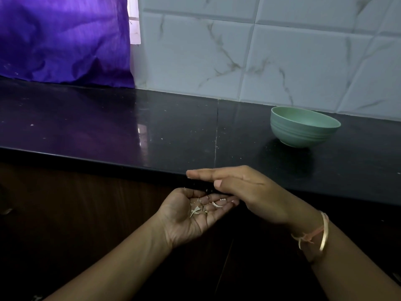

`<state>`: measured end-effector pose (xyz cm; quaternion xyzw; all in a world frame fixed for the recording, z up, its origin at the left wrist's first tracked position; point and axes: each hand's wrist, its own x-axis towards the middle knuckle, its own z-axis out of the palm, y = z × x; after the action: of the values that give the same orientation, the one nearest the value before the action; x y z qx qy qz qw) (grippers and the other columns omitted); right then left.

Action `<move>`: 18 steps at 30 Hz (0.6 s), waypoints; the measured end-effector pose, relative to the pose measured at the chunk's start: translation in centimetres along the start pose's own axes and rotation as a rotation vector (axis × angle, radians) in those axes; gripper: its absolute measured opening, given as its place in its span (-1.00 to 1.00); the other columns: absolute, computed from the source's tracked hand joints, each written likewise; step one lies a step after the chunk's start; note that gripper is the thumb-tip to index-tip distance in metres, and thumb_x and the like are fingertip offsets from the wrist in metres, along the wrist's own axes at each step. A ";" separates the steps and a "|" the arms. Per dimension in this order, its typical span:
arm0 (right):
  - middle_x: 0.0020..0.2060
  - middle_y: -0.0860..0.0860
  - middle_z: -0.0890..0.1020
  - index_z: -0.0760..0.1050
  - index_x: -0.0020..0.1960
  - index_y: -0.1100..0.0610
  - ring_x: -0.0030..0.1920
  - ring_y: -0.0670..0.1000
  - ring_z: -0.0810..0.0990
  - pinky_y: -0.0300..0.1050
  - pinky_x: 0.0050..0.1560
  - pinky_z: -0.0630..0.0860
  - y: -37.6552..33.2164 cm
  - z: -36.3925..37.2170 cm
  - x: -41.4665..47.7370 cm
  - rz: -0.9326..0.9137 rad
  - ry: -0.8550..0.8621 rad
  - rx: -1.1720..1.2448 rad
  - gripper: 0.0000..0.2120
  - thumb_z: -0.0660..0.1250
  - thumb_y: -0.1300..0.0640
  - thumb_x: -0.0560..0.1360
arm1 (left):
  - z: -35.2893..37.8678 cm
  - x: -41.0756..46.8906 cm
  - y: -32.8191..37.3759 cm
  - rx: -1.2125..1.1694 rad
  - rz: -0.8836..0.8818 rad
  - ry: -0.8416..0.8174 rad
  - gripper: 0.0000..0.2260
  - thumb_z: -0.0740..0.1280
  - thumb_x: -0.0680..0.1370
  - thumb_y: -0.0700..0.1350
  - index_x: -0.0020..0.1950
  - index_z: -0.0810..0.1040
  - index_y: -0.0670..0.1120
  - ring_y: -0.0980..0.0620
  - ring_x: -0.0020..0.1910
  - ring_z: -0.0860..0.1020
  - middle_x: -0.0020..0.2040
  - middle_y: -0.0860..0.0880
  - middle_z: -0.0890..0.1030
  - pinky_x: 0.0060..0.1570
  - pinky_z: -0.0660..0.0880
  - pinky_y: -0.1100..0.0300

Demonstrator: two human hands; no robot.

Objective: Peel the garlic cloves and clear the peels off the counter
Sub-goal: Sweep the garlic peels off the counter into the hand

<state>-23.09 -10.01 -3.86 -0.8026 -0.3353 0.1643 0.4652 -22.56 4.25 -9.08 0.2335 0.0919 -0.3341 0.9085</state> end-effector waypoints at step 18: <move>0.53 -0.02 -0.04 -0.01 0.52 0.13 0.50 -0.15 -0.11 -0.31 0.40 -0.19 0.6 -1.1 2.9 0.199 0.039 -0.686 -0.51 -0.05 0.00 0.64 | -0.4 0.4 0.0 -0.018 -0.017 0.010 -0.59 0.02 0.51 -0.22 -0.06 0.51 -0.54 -0.34 -0.20 0.63 -0.03 -0.44 0.57 -0.15 0.57 -0.12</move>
<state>-20.15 -8.96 -3.66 -0.9437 -0.2824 0.0715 0.1568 -22.24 4.18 -9.54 0.2264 0.1013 -0.3397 0.9073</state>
